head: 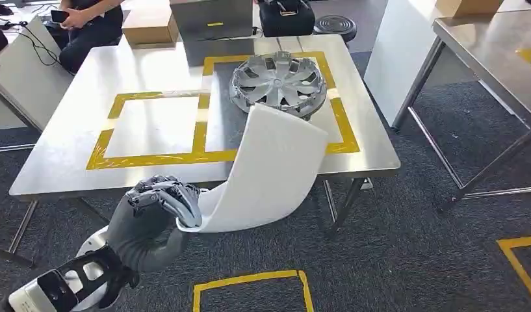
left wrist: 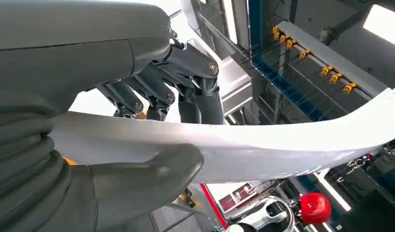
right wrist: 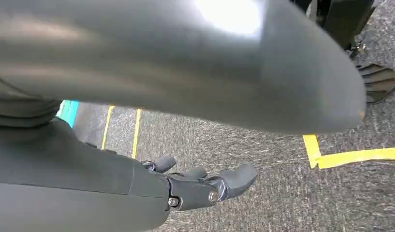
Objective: Take the parts from the cabinet and place them on the table.
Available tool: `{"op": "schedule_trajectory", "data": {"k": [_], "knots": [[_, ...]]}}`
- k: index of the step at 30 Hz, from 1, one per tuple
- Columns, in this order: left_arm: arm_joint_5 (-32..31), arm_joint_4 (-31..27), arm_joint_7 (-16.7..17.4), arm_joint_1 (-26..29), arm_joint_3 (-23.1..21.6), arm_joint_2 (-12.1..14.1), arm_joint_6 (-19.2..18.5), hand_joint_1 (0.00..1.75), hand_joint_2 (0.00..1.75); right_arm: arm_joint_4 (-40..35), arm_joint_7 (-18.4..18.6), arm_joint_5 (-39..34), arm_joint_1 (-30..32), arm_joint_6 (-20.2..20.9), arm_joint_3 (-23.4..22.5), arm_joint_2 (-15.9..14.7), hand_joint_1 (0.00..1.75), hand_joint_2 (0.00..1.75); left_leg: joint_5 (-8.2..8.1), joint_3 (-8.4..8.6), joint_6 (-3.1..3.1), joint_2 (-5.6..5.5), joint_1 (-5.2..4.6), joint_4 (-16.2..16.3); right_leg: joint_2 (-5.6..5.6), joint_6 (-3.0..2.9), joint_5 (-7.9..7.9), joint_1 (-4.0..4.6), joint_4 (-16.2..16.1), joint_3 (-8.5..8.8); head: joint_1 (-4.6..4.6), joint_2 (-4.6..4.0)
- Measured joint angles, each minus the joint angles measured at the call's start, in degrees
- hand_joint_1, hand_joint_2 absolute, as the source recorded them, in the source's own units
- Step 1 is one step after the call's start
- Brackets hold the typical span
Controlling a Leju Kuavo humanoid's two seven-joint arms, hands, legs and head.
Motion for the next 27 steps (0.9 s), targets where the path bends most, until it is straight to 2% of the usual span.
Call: {"op": "schedule_trajectory", "data": {"k": [1, 2, 3, 5, 6, 7, 8, 9, 10, 11, 12, 13, 15, 16, 17, 18, 19, 21, 22, 23, 24, 26, 27], "knots": [[0.0, 0.1, 0.0, 0.1, 0.0, 0.1, 0.0, 1.75, 1.75, 0.0, 0.2, 0.0, 0.1, 0.0, 0.0, 0.0, 0.0, 0.0, -0.64, -1.74, -0.15, 0.01, 0.02, 1.7, 0.01, 0.04, -0.42, 0.0, 0.0, 0.44, -0.04, 0.0], [0.0, 0.2, 0.0, 0.1, 0.0, 0.2, 0.0, 1.75, 1.75, 0.0, 0.4, 0.0, 0.1, 0.0, 0.0, 0.0, 0.0, 0.0, 0.4, -2.2, -0.19, 0.02, 0.07, 0.9, 0.05, 0.11, -0.86, -0.01, 0.0, 1.0, -0.04, 0.0], [0.0, 0.3, 0.0, 0.0, 0.0, 0.2, 0.0, 1.75, 1.75, 0.0, 0.6, 0.0, 0.1, 0.0, 0.0, 0.0, 0.0, 0.0, 2.57, -1.66, -0.21, 0.02, 0.13, -1.8, 0.11, 0.2, -1.36, -0.02, 0.0, 1.62, -0.07, 0.0], [0.2, 0.4, 0.0, 0.0, 0.0, 0.2, -0.2, 1.75, 1.75, 0.0, 0.7, 0.0, 0.0, 0.0, 0.0, 0.0, 0.0, 0.0, 9.35, 1.65, 0.07, 0.08, 0.14, -11.6, 0.13, 0.49, -2.47, -0.03, 0.0, 3.19, -0.11, 0.0], [0.3, 0.5, -0.2, 0.0, 0.0, 0.3, -0.3, 1.75, 1.75, 0.0, 0.7, -0.1, 0.1, 0.0, -0.1, 0.0, 0.0, 0.0, 11.04, 2.38, 0.37, 0.14, 0.02, -14.2, 0.08, 0.8, -2.98, -0.02, 0.0, 3.49, -0.07, 0.0], [0.5, 0.6, -0.4, -0.1, 0.0, 0.4, -0.4, 1.75, 1.75, 0.0, 0.6, -0.1, -0.1, 0.0, -0.1, 0.0, 0.0, 0.0, 8.35, 2.04, 0.57, 0.21, -0.39, -14.3, 0.29, 1.17, -3.19, 0.09, 0.1, 3.52, -0.11, 0.0], [0.7, 0.7, -0.5, -0.1, 0.0, 0.4, -0.5, 1.75, 1.75, 0.0, 0.6, -0.1, -0.2, 0.0, -0.1, 0.0, 0.0, 0.0, 9.18, 2.4, 1.13, 0.18, -0.38, -14.4, 0.12, 1.75, -3.61, 0.06, -0.2, 3.36, -0.07, 0.0], [0.7, 0.7, -0.6, -0.1, 0.0, 0.5, -0.6, 1.75, 1.75, 0.0, 0.6, -0.1, -0.1, 0.0, -0.1, 0.0, 0.0, 0.0, 9.64, 2.34, 1.5, 0.05, -0.32, -14.6, 0.11, 2.07, -3.23, 0.07, 0.6, 3.84, -0.11, 0.0], [0.8, 0.8, -0.7, -0.1, 0.0, 0.6, -0.7, 1.75, 1.75, 0.0, 0.6, -0.1, 0.0, 0.0, -0.1, 0.0, 0.0, 0.0, 9.24, 2.72, 1.93, 0.07, -0.34, -14.6, 0.12, 2.34, -3.25, 0.13, 0.5, 4.22, -0.02, 0.0], [0.9, 0.9, -0.8, -0.1, 0.0, 0.6, -0.7, 1.75, 1.75, 0.0, 0.6, -0.1, -0.1, 0.0, -0.1, 0.0, 0.0, 0.0, 9.15, 3.9, 2.27, -0.03, 0.04, -14.9, 0.12, 2.64, -3.67, -0.08, 1.2, 4.13, -0.05, 0.0], [1.0, 0.9, -1.0, -0.3, 0.0, 0.7, -0.7, 1.75, 1.75, 0.0, 0.5, -0.1, -0.2, 0.0, -0.1, 0.0, 0.0, 0.0, 8.87, 4.39, 2.57, 0.02, 0.03, -15.0, 0.21, 2.86, -4.01, -0.09, 3.2, 3.35, 0.06, 0.0], [1.1, 0.9, -1.0, -0.4, 0.0, 0.7, -0.7, 1.75, 1.75, 0.0, 0.5, -0.1, -0.3, 0.2, -0.1, 0.0, 0.0, 0.0, 8.64, 4.63, 2.85, 0.07, 0.05, -15.0, 0.24, 3.1, -4.91, -0.14, 6.1, 1.55, 0.31, 0.0], [1.2, 1.0, -1.0, -0.3, 0.0, 0.7, -0.8, 1.75, 1.75, 0.0, 0.5, -0.1, -0.2, 0.3, -0.1, 0.0, 0.0, 0.0, 7.87, 5.1, 2.96, 0.04, 0.02, -15.0, 0.23, 3.29, -8.68, -0.24, 14.8, -4.59, 0.44, 0.0], [1.2, 1.1, -1.1, -0.3, 0.0, 0.8, -0.8, 1.75, 1.75, 0.0, 0.6, 0.0, -0.1, 0.3, -0.1, 0.0, 0.0, 0.0, 7.46, 5.47, 2.91, -0.04, 0.02, -15.0, 0.22, 3.34, -9.68, -0.24, 17.4, -6.97, 0.48, 0.0], [1.2, 1.2, -1.2, -0.2, 0.0, 0.8, -0.8, 1.75, 1.75, 0.0, 0.6, -0.1, 0.1, 0.3, -0.1, 0.0, 0.0, 0.0, 7.0, 6.0, 2.84, -0.15, 0.04, -15.0, 0.22, 3.42, -9.08, -0.27, 17.3, -8.05, 0.5, 0.0], [1.2, 1.3, -1.3, -0.2, 0.0, 0.9, -0.8, 1.75, 1.75, 0.0, 0.6, -0.1, 0.1, 0.3, -0.1, 0.0, 0.0, 0.0, 6.48, 6.67, 2.67, -0.25, 0.07, -15.0, 0.21, 3.33, -7.18, -0.29, 15.0, -7.91, 0.57, 0.0], [1.3, 1.4, -1.5, -0.2, 0.0, 1.0, -0.8, 1.75, 1.75, 0.0, 0.6, 0.0, 0.1, 0.3, -0.1, 0.0, 0.0, 0.0, 5.94, 7.5, 2.5, -0.25, 0.09, -15.0, 0.21, 3.31, -4.28, -0.29, 11.1, -6.88, 0.61, 0.0], [1.3, 1.4, -1.8, -0.1, 0.0, 1.1, -0.8, 1.75, 1.75, 0.0, 0.5, 0.0, 0.2, 0.3, -0.1, 0.0, 0.0, 0.0, 4.68, 8.69, 2.09, -0.13, 0.11, -15.0, 0.14, 3.08, 3.4, -0.29, 1.6, -4.14, 0.72, 0.0], [1.3, 1.6, -2.1, 0.1, 0.0, 1.2, -0.7, 1.75, 1.75, 0.0, 0.5, 0.0, 0.2, 0.3, -0.1, 0.0, 0.0, 0.0, 4.22, 9.32, 1.71, -0.16, -0.13, -14.8, 0.08, 2.7, 1.63, 0.09, 1.3, -4.36, 0.76, 0.0], [1.2, 1.6, -2.4, 0.3, 0.0, 1.2, -0.5, 1.75, 1.75, 0.0, 0.4, 0.1, 0.2, 0.3, -0.1, 0.0, 0.0, 0.0, 4.02, 9.04, 1.33, -0.18, -0.2, -15.1, 0.06, 2.23, 1.12, 0.2, 1.4, -4.2, 0.74, 0.0], [1.2, 1.6, -2.5, 0.6, 0.0, 1.4, -0.5, 1.75, 1.75, 0.0, 0.4, 0.2, 0.4, 0.3, -0.1, 0.0, 0.0, 0.0, 4.07, 9.81, 0.87, -0.19, -0.18, -15.0, 0.14, 1.79, 2.15, 0.25, 1.0, -4.01, 0.81, 0.0], [1.2, 1.5, -3.0, 1.0, 0.1, 1.6, -0.1, 1.75, 1.75, 0.0, 0.0, 0.4, 0.6, 0.3, -0.1, 0.0, 0.0, 0.0, 4.17, 10.13, 0.22, -0.13, -0.26, -14.2, 0.3, 1.0, 1.71, -0.12, 0.8, -2.62, 0.68, 0.0], [1.1, 1.5, -3.1, 1.1, 0.1, 1.6, 0.0, 1.75, 1.75, 0.0, -0.1, 0.5, 0.7, 0.3, -0.1, 0.0, 0.0, 0.0, 4.08, 9.19, -0.07, -0.05, -0.09, -11.9, 0.19, 0.42, 1.23, -0.17, 0.4, -1.78, 0.68, 0.0]]}}
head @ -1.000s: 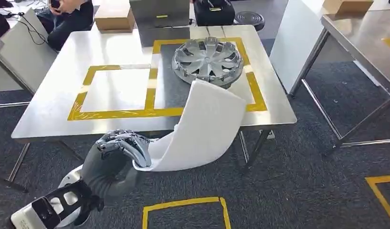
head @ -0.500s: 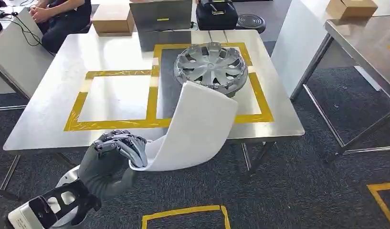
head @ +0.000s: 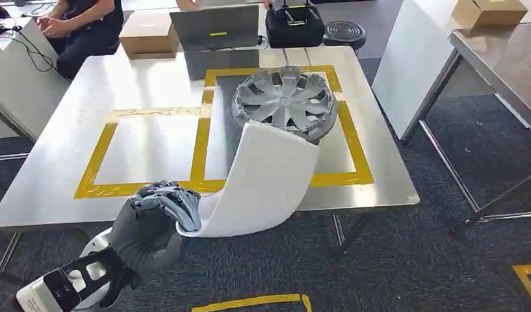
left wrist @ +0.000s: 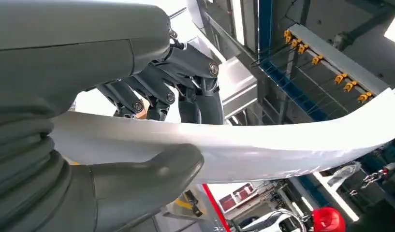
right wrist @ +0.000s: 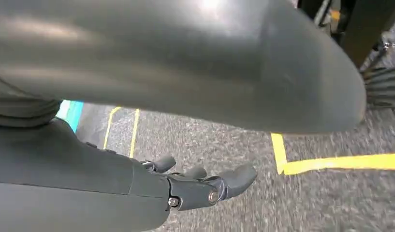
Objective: Take the parts from the cabinet and place them on the table.
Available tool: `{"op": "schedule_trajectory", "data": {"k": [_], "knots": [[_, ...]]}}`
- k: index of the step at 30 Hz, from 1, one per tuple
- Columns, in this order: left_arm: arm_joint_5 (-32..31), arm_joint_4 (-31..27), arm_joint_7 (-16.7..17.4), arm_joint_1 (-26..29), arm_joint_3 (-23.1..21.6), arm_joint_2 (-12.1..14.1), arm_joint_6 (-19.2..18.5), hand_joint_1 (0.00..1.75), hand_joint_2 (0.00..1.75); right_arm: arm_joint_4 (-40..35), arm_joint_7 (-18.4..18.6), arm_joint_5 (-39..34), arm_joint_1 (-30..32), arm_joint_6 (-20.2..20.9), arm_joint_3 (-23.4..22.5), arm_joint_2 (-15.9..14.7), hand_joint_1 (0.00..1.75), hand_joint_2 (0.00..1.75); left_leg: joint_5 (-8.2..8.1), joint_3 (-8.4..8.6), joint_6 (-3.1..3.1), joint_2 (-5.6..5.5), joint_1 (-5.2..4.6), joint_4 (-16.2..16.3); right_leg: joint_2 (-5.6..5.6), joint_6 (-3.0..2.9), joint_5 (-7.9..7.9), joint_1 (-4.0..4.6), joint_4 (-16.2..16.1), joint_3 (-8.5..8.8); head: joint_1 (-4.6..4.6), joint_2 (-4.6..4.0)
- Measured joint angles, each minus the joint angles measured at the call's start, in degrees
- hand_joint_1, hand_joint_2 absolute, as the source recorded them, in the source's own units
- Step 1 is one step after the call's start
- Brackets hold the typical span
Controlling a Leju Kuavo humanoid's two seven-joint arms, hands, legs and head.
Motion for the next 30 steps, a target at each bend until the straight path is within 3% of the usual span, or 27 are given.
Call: {"op": "schedule_trajectory", "data": {"k": [1, 3, 4, 5, 6, 7, 9, 10, 11, 12, 13, 15, 16, 17, 19, 20, 21, 22, 24, 25, 26, 27, 29, 30], "knots": [[0.0, -0.1, -0.1, 0.0, 0.0, 0.1, 0.0, 1.75, 1.75, 0.0, -0.1, 0.0, 0.0, 0.0, 0.0, 0.0, 0.0, 0.0, -0.61, -1.8, -0.13, 0.07, 0.02, 3.0, 0.02, -0.28, -0.34, 0.0, 0.0, 0.42, -0.42, 0.0], [0.0, 0.0, -0.2, 0.4, 0.0, 0.3, 0.1, 1.75, 1.75, 0.0, -0.1, 0.0, 0.0, 0.0, 0.0, -0.1, 0.0, 0.0, -4.16, -7.23, -0.52, 0.07, 0.11, 10.7, 0.08, -0.5, -1.21, 0.05, 0.0, 1.14, -0.53, 0.0], [0.0, 0.0, -0.2, 0.7, 0.0, 0.3, 0.1, 1.75, 1.75, 0.0, -0.1, 0.1, 0.0, 0.0, 0.0, -0.1, 0.0, 0.0, -5.73, -9.4, -0.65, 0.07, 0.1, 13.2, 0.14, -0.51, -1.64, 0.08, 0.0, 1.59, -0.57, 0.0], [0.0, 0.0, -0.2, 0.9, 0.0, 0.3, 0.2, 1.75, 1.75, 0.0, -0.1, 0.1, 0.1, 0.0, 0.0, -0.1, 0.0, 0.0, -5.9, -10.81, -0.63, 0.07, 0.11, 13.9, 0.19, -0.49, -2.16, 0.09, 0.0, 2.2, -0.57, 0.0], [0.0, 0.0, -0.2, 1.0, 0.0, 0.3, 0.2, 1.75, 1.75, 0.0, 0.0, 0.2, 0.1, 0.0, 0.0, -0.1, 0.0, 0.0, -4.33, -10.85, -0.55, 0.07, 0.09, 12.1, 0.23, -0.45, -2.69, 0.12, 0.0, 2.91, -0.57, 0.0], [0.0, 0.0, -0.2, 1.0, 0.1, 0.4, 0.3, 1.75, 1.75, 0.0, 0.1, 0.2, 0.1, 0.0, 0.0, -0.1, 0.0, 0.0, -1.77, -10.0, -0.33, 0.07, 0.07, 8.7, 0.27, -0.38, -3.23, 0.15, 0.0, 3.66, -0.63, 0.0], [-0.4, -0.1, -0.2, 1.1, 0.1, 0.4, 0.4, 1.75, 1.75, 0.0, 0.1, 0.3, 0.1, 0.0, 0.0, -0.1, 0.0, 0.0, 5.58, -7.21, 0.63, 0.13, -0.08, -0.7, 0.26, -0.05, -4.36, 0.2, -0.1, 5.06, -0.68, 0.0], [-0.4, -0.1, -0.2, 1.3, 0.2, 0.4, 0.5, 1.75, 1.75, 0.0, 0.2, 0.3, 0.1, 0.0, 0.0, -0.1, 0.0, 0.0, 5.77, -7.25, 0.77, 0.17, -0.54, -2.0, 0.27, 0.3, -4.84, 0.33, 0.0, 5.44, -0.6, 0.0], [-0.5, -0.1, 0.0, 1.4, 0.2, 0.4, 0.5, 1.75, 1.75, 0.0, 0.4, 0.3, 0.0, 0.0, 0.0, -0.1, 0.0, 0.0, 3.67, -7.16, 0.96, 0.23, -0.53, -2.1, 0.4, 0.67, -5.11, 0.38, 0.0, 5.46, -0.7, 0.0], [-0.6, -0.3, 0.1, 1.5, 0.2, 0.4, 0.5, 1.75, 1.75, 0.0, 0.6, 0.3, -0.2, -0.1, 0.0, -0.2, 0.0, 0.0, 4.84, -6.79, 1.43, 0.18, -0.58, -2.4, 0.27, 1.2, -5.61, 0.35, -0.3, 5.76, -0.7, 0.0], [-0.6, -0.4, 0.0, 1.5, 0.3, 0.5, 0.5, 1.75, 1.75, 0.0, 0.6, 0.3, -0.1, -0.1, 0.0, -0.2, 0.0, 0.0, 4.74, -6.74, 1.91, 0.09, -0.48, -2.7, 0.29, 1.53, -5.0, 0.37, 0.5, 6.04, -0.66, 0.0], [-0.7, -0.6, 0.0, 1.7, 0.7, 0.5, 0.6, 1.75, 1.75, 0.0, 0.5, 0.4, -0.1, -0.1, 0.0, -0.4, 0.0, 0.0, 4.6, -4.77, 2.48, 0.07, -0.09, -3.1, 0.24, 1.94, -5.75, 0.24, 1.4, 6.49, -0.65, 0.0], [-0.9, -0.8, 0.0, 1.7, 0.7, 0.5, 0.6, 1.75, 1.75, 0.0, 0.3, 0.4, -0.2, 0.2, 0.0, -0.3, 0.0, 0.0, 4.3, -4.15, 2.88, 0.1, -0.02, -3.2, 0.26, 2.26, -6.36, 0.23, 4.3, 5.06, -0.37, 0.0], [-1.0, -0.8, -0.2, 1.8, 0.7, 0.5, 0.6, 1.75, 1.75, 0.0, 0.2, 0.4, -0.3, 0.3, 0.0, -0.3, 0.0, 0.0, 4.0, -3.96, 3.01, 0.11, 0.0, -3.2, 0.27, 2.57, -7.38, 0.11, 8.1, 2.49, -0.09, 0.0], [-1.1, -0.8, -0.2, 2.2, 0.8, 0.5, 0.6, 1.75, 1.75, 0.0, -0.1, 0.4, -0.3, 0.3, 0.0, -0.4, 0.0, 0.0, 3.11, -3.41, 3.03, 0.04, 0.0, -3.2, 0.26, 3.15, -11.14, 0.02, 15.8, -3.58, -0.04, 0.0], [-1.1, -0.8, -0.2, 2.4, 0.8, 0.5, 0.6, 1.75, 1.75, 0.0, -0.1, 0.4, -0.1, 0.3, 0.0, -0.4, 0.0, 0.0, 2.64, -2.95, 2.93, -0.06, 0.02, -3.2, 0.26, 3.15, -11.62, -0.01, 16.8, -5.25, 0.09, 0.0], [-1.1, -0.8, -0.2, 2.6, 0.8, 0.5, 0.6, 1.75, 1.75, 0.0, -0.1, 0.4, 0.0, 0.3, 0.0, -0.4, 0.0, 0.0, 2.13, -2.3, 2.81, -0.14, 0.05, -3.2, 0.26, 3.2, -10.62, -0.07, 15.7, -5.74, 0.09, 0.0], [-1.1, -0.8, -0.2, 2.7, 0.8, 0.5, 0.6, 1.75, 1.75, 0.0, -0.1, 0.4, 0.0, 0.3, 0.0, -0.4, 0.0, 0.0, 1.57, -1.47, 2.69, -0.2, 0.07, -3.2, 0.24, 3.03, -8.25, -0.11, 12.7, -5.31, 0.13, 0.0], [-1.1, -0.8, -0.2, 2.7, 0.8, 0.5, 0.6, 1.75, 1.75, 0.0, -0.1, 0.4, 0.1, 0.3, 0.0, -0.5, 0.0, 0.0, 0.25, 0.28, 2.35, -0.12, 0.12, -3.2, 0.19, 2.94, -0.83, -0.11, 3.6, -2.87, 0.2, 0.0], [-1.1, -0.7, -0.2, 2.6, 0.9, 0.5, 0.6, 1.75, 1.75, 0.0, -0.1, 0.4, 0.2, 0.3, 0.0, -0.5, 0.0, 0.0, -0.35, 0.69, 2.03, -0.06, -0.02, -3.0, 0.13, 2.56, 1.58, 0.02, 1.2, -2.78, 0.26, 0.0], [-1.2, -0.7, -0.2, 2.7, 0.9, 0.5, 0.6, 1.75, 1.75, 0.0, 0.0, 0.4, 0.1, 0.3, 0.0, -0.5, 0.0, 0.0, -0.7, 0.68, 1.65, -0.26, -0.16, -3.1, -0.04, 2.05, -0.37, 0.33, 1.1, -2.69, 0.35, 0.0], [-1.2, -0.8, -0.2, 2.7, 0.9, 0.5, 0.6, 1.75, 1.75, 0.0, 0.0, 0.4, 0.1, 0.3, 0.0, -0.5, 0.0, 0.0, -1.06, 0.54, 1.17, -0.2, -0.16, -3.5, 0.03, 1.66, 0.52, 0.42, 1.0, -2.35, 0.26, 0.0], [-1.2, -0.9, -0.3, 2.7, 0.9, 0.5, 0.6, 1.75, 1.75, 0.0, -0.1, 0.4, 0.2, 0.3, 0.0, -0.5, 0.0, 0.0, -0.83, 1.75, 0.31, -0.2, -0.16, -3.3, 0.13, 0.69, 0.15, 0.24, 0.6, -1.62, 0.24, 0.0], [-1.2, -1.0, -0.2, 2.7, 1.0, 0.5, 0.6, 1.75, 1.75, 0.0, -0.1, 0.4, 0.2, 0.3, 0.0, -0.5, 0.0, 0.0, -0.9, 1.29, 0.15, -0.11, -0.13, -2.4, 0.18, 0.39, 0.05, 0.07, 0.2, -0.85, 0.24, 0.0]]}}
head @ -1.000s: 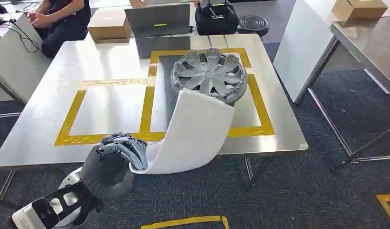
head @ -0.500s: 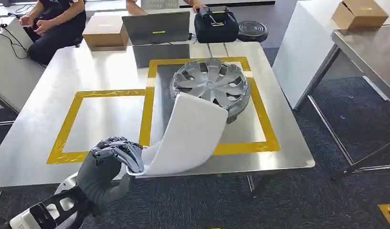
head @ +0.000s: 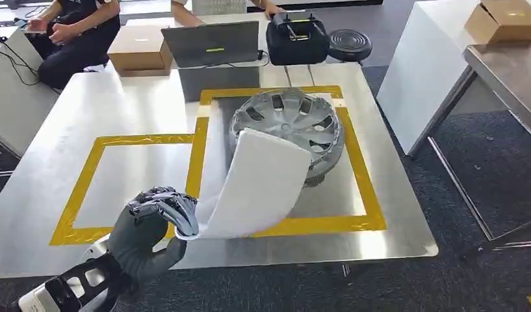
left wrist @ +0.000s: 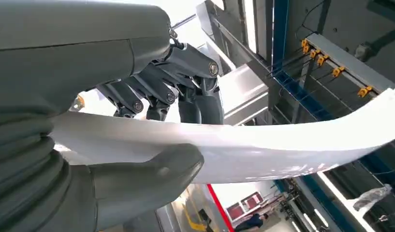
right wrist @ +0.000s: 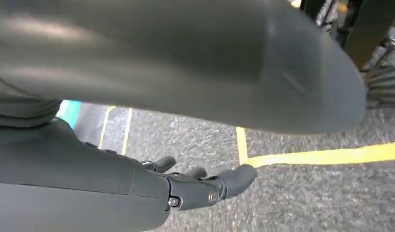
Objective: Take the parts from the cabinet and place them on the table.
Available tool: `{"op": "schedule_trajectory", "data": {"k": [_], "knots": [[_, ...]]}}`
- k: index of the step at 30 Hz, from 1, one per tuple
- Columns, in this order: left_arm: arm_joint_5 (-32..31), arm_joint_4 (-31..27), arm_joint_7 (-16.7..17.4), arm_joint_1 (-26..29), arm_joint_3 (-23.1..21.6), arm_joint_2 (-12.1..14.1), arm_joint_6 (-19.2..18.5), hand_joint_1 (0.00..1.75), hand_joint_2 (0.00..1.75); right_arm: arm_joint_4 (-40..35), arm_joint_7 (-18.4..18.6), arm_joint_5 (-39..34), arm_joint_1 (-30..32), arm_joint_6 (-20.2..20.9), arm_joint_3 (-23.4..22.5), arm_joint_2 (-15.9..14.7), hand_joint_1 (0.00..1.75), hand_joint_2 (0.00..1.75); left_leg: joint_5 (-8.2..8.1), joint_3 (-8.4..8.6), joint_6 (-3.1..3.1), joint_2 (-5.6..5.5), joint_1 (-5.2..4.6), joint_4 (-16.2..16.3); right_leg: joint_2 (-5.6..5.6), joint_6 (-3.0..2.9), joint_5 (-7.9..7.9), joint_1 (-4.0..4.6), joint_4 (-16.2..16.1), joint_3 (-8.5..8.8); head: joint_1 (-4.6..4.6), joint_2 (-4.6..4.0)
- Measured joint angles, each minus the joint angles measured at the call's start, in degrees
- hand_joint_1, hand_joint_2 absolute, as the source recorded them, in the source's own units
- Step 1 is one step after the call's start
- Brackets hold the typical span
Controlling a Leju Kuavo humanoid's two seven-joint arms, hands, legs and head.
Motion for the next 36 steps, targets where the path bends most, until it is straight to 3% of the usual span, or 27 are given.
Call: {"op": "schedule_trajectory", "data": {"k": [1, 2, 4, 5, 6, 7, 10, 11, 12, 13, 16, 17, 19, 20, 21, 22, 24, 25, 26, 27, 28, 29, 30, 36], "knots": [[0.0, -0.1, -0.1, -0.1, 0.0, 0.0, 0.0, 1.75, 1.75, 0.0, 0.0, 0.0, 0.0, 0.0, 0.0, 0.0, 0.0, 0.0, 0.13, -1.1, -0.26, 0.1, 0.1, 2.9, -0.03, -0.47, -0.37, -0.05, -0.2, 0.79, -0.18, 0.0], [0.0, -0.1, -0.1, -0.2, 0.0, 0.0, 0.0, 1.75, 1.75, 0.0, 0.0, 0.0, -0.1, 0.0, 0.0, 0.0, 0.0, 0.0, -0.65, -3.6, -0.52, 0.13, 0.15, 6.9, -0.03, -0.74, -0.77, -0.06, -0.2, 1.2, -0.44, 0.0], [0.0, 0.0, -0.1, 0.1, 0.0, 0.0, 0.0, 1.75, 1.75, 0.0, 0.1, 0.0, -0.1, -0.1, 0.0, 0.0, 0.0, 0.0, -4.88, -9.08, -0.87, 0.14, 0.26, 14.7, -0.04, -0.88, -1.44, -0.04, -0.2, 1.98, -0.48, 0.0], [0.0, 0.0, -0.1, 0.2, 0.0, 0.0, 0.0, 1.75, 1.75, 0.0, 0.1, 0.0, -0.1, -0.1, 0.0, 0.0, 0.0, 0.0, -6.24, -11.0, -0.93, 0.14, 0.26, 16.7, -0.01, -0.9, -1.86, -0.04, -0.2, 2.43, -0.48, 0.0], [0.0, 0.0, -0.1, 0.3, 0.0, 0.0, 0.0, 1.75, 1.75, 0.0, 0.2, 0.0, 0.0, -0.1, 0.0, 0.0, 0.0, 0.0, -5.79, -11.91, -0.87, 0.16, 0.28, 16.4, 0.05, -0.86, -2.33, -0.04, -0.2, 3.06, -0.5, 0.0], [0.0, 0.0, -0.1, 0.3, 0.1, 0.0, 0.0, 1.75, 1.75, 0.0, 0.2, 0.0, 0.0, -0.1, 0.0, 0.0, 0.0, 0.0, -3.68, -11.62, -0.74, 0.17, 0.29, 14.0, 0.13, -0.81, -2.8, -0.05, -0.2, 3.69, -0.5, 0.0], [0.0, -0.1, -0.1, 0.6, 0.2, 0.2, 0.0, 1.75, 1.75, 0.0, 0.5, 0.0, 0.0, -0.1, 0.0, 0.0, 0.0, 0.0, 7.22, -7.84, -0.14, 0.26, 0.26, 0.2, 0.18, -0.26, -4.31, -0.04, -0.2, 5.24, -0.63, 0.0], [0.0, 0.0, -0.1, 0.7, 0.3, 0.2, 0.0, 1.75, 1.75, 0.0, 0.5, 0.0, -0.1, -0.1, 0.0, 0.0, 0.0, 0.0, 4.69, -8.16, 0.05, 0.33, -0.06, 0.2, 0.3, 0.16, -4.66, 0.18, 0.0, 5.67, -0.63, 0.0], [0.0, 0.0, 0.0, 0.8, 0.4, 0.2, 0.0, 1.75, 1.75, 0.0, 0.6, 0.0, -0.2, -0.1, 0.0, 0.0, 0.0, 0.0, 4.64, -8.0, 0.46, 0.37, -0.14, 0.5, 0.25, 0.54, -4.89, 0.19, 0.0, 5.33, -0.63, 0.0], [0.0, -0.1, 0.0, 0.9, 0.4, 0.2, 0.0, 1.75, 1.75, 0.0, 0.7, 0.0, -0.1, -0.1, 0.0, 0.0, 0.0, 0.0, 6.2, -8.06, 0.89, 0.33, -0.12, 0.5, 0.17, 0.91, -5.13, 0.16, 0.0, 5.44, -0.66, 0.0], [0.0, -0.2, 0.0, 0.9, 0.5, 0.3, 0.0, 1.75, 1.75, 0.0, 0.7, 0.0, -0.3, -0.1, 0.0, -0.1, 0.0, 0.0, 6.21, -7.15, 1.8, 0.22, 0.28, -0.4, 0.11, 1.96, -6.06, 0.06, 0.7, 5.98, -0.59, 0.0], [0.0, -0.3, -0.1, 0.8, 0.5, 0.3, 0.0, 1.75, 1.75, 0.0, 0.7, 0.0, -0.4, 0.1, 0.0, -0.1, 0.0, 0.0, 6.03, -6.98, 2.1, 0.32, 0.33, -0.4, 0.13, 2.23, -7.53, 0.07, 3.4, 4.5, -0.33, 0.0], [0.0, -0.3, -0.1, 1.0, 0.5, 0.3, 0.0, 1.75, 1.75, 0.0, 0.7, 0.0, -0.5, 0.1, 0.0, -0.1, 0.0, 0.0, 5.66, -6.9, 2.52, 0.39, 0.27, -0.4, 0.12, 2.69, -11.4, -0.07, 12.8, -1.07, -0.17, 0.0], [0.0, -0.3, -0.1, 1.0, 0.5, 0.3, 0.0, 1.75, 1.75, 0.0, 0.8, 0.0, -0.4, 0.1, 0.0, -0.1, 0.0, 0.0, 5.51, -6.86, 2.61, 0.37, 0.22, -0.4, 0.12, 2.8, -12.16, -0.07, 16.5, -3.63, -0.15, 0.0], [0.0, -0.2, -0.1, 1.0, 0.5, 0.3, 0.0, 1.75, 1.75, 0.0, 0.8, 0.0, -0.3, 0.1, 0.0, -0.1, 0.0, 0.0, 5.38, -6.72, 2.61, 0.28, 0.21, -0.4, 0.12, 2.84, -11.33, -0.09, 17.5, -4.86, -0.13, 0.0], [0.0, -0.2, -0.1, 1.0, 0.5, 0.3, 0.0, 1.75, 1.75, 0.0, 0.7, 0.0, -0.2, 0.1, 0.0, -0.1, 0.0, 0.0, 5.2, -6.47, 2.57, 0.18, 0.21, -0.4, 0.12, 2.78, -9.3, -0.09, 15.9, -4.77, -0.11, 0.0], [-0.2, -0.2, 0.0, 1.0, 0.5, 0.3, 0.3, 1.75, 1.75, 0.0, 0.6, 0.1, -0.2, 0.1, 0.0, -0.1, 0.0, 0.0, 4.76, -5.68, 2.3, 0.11, 0.21, -0.4, 0.11, 2.42, -3.06, -0.07, 6.6, -1.13, -0.06, 0.0], [-2.8, -0.2, 1.1, 1.2, 0.7, 0.2, 2.6, 1.75, 1.75, 0.0, 0.3, 0.6, -0.3, 0.1, 0.0, -0.1, 0.0, 0.0, 4.55, -5.4, 2.07, 0.08, 0.21, -0.4, 0.11, 2.12, -0.83, -0.06, 1.9, 0.93, -0.02, 0.0], [-8.6, -0.6, 2.1, 2.4, 1.3, 0.0, 7.9, 1.75, 1.75, 0.0, -0.1, 1.1, -0.4, 0.1, 0.0, 0.0, 0.0, 0.0, 4.23, -5.37, 1.56, 0.08, -0.23, -0.3, 0.12, 1.63, -1.69, 0.35, 0.3, 1.66, 0.07, 0.0], [-15.9, -0.8, 2.5, 3.9, 1.8, -0.1, 14.6, 1.75, 1.75, 0.0, -0.2, 1.2, -0.5, 0.1, 0.0, 0.2, 0.0, 0.0, 4.1, -5.34, 1.29, 0.13, -0.2, -0.4, 0.19, 1.26, -1.45, 0.27, 0.0, 1.59, 0.02, 0.0], [-24.7, -0.8, 2.7, 5.4, 2.0, -0.2, 21.4, 1.75, 1.75, 0.0, -0.2, 1.5, -0.4, 0.1, 0.0, 0.7, 0.0, 0.0, 3.55, -5.28, 2.01, 0.28, -0.39, -0.3, 0.34, 1.53, -1.34, 0.13, -0.2, 1.64, -0.09, 0.0], [-31.0, -0.8, 2.9, 6.4, 2.2, -0.2, 25.3, 1.75, 1.75, 0.0, -0.2, 1.6, -0.1, -0.1, 0.1, 0.9, 0.0, 0.0, 3.72, -5.17, 2.26, 0.37, -0.32, -0.3, 0.32, 1.39, -1.42, 0.24, -0.2, 1.75, -0.11, 0.0], [-35.8, -0.7, 3.1, 7.3, 2.4, -0.2, 28.1, 1.75, 1.75, 0.0, -0.3, 1.6, 0.0, -0.1, 0.1, 1.1, 0.0, 0.0, 3.99, -5.05, 1.7, 0.3, -0.29, -0.5, 0.29, 1.25, -1.49, 0.3, -0.2, 1.79, -0.09, 0.0], [-43.8, 1.6, 6.4, 9.3, 4.6, 0.3, 34.8, 1.75, 1.75, 0.0, -1.3, 2.6, 0.0, -0.1, 0.3, 1.9, 0.0, 0.0, 4.21, -4.47, 0.93, 0.17, -0.28, -1.3, 0.22, 0.68, -1.67, 0.3, -0.2, 1.95, -0.09, 0.0]]}}
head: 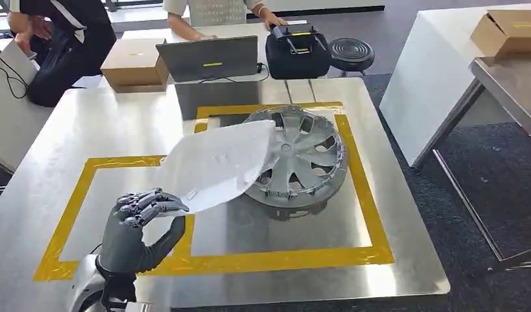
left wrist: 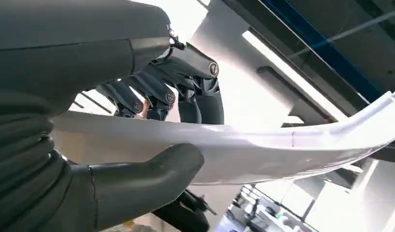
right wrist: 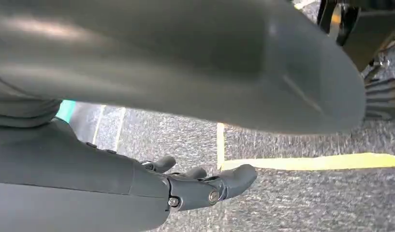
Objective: Take the parts from the cabinet and place them on the table.
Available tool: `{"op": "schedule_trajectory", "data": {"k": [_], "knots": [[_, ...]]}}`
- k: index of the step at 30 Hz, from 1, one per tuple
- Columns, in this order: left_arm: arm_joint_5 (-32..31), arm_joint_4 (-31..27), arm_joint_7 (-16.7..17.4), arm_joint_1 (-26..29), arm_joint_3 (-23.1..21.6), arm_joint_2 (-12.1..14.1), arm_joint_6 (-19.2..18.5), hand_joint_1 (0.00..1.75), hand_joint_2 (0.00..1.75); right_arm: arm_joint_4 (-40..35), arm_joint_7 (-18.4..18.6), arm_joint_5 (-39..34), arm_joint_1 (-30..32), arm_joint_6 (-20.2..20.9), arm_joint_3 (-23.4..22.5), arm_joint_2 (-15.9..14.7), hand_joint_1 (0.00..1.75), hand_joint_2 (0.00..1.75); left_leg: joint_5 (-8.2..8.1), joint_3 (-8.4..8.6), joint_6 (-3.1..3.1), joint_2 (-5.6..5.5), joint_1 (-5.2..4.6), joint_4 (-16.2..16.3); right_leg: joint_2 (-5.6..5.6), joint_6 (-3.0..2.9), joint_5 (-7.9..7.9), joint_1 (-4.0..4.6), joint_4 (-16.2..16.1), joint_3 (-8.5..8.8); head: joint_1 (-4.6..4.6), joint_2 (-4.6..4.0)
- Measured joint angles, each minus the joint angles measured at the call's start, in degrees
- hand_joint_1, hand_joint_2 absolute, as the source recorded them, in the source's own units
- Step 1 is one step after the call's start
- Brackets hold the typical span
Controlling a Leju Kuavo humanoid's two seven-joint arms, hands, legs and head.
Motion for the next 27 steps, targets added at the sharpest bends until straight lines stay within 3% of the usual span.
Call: {"op": "schedule_trajectory", "data": {"k": [7, 12, 18, 27], "knots": [[-2.6, 3.7, 2.8, 0.0, 3.8, 3.7, 2.6, 1.75, 1.75, 0.0, 0.4, 1.0, -0.1, 0.0, 0.8, 0.1, 0.0, 0.0, -0.02, 0.11, -0.31, 0.0, 0.05, -0.1, 0.03, -0.14, -0.07, 0.01, 0.0, 0.07, 0.0, 0.0], [-2.7, 9.2, 2.5, -0.3, 7.2, 6.6, 4.7, 1.75, 1.75, 0.0, 1.1, 0.9, -0.1, 0.0, 0.8, 0.2, 0.0, 0.0, -0.02, 0.11, -0.31, 0.0, 0.06, -0.1, 0.03, -0.13, -0.07, -0.06, 0.0, 0.08, 0.0, 0.0], [-2.1, 22.9, 1.9, -3.2, 10.9, 9.0, 8.4, 1.75, 1.75, 0.0, 0.1, 0.9, -0.2, 0.0, 0.8, 0.5, 0.0, 0.0, -0.02, 0.16, -0.3, 0.0, 0.06, -0.1, 0.03, -0.13, -0.06, -0.08, 0.0, 0.16, 0.0, 0.0], [-1.5, 44.7, -2.2, -7.9, 14.2, 8.9, 12.9, 1.75, 1.75, 0.0, -0.1, 1.1, -0.2, 0.0, 0.8, 0.9, 0.0, 0.0, -0.03, 0.2, -0.3, 0.01, 0.06, -0.1, 0.05, -0.16, -0.03, -0.08, -0.1, 0.21, 0.0, 0.0]]}}
